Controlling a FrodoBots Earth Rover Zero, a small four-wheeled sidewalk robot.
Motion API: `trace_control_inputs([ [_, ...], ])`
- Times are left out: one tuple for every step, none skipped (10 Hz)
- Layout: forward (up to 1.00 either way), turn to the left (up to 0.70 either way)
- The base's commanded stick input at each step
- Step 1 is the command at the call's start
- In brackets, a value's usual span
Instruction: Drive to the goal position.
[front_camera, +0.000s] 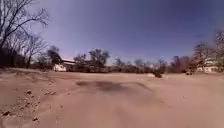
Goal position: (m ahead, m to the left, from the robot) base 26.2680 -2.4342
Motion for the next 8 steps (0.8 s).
trace_control_inputs([
  [1.00,0.00],
  [1.00,0.00],
  [1.00,0.00],
  [1.00,0.00],
  [1.00,0.00],
  [1.00,0.00],
  [1.00,-0.21],
  [1.00,-0.27],
])
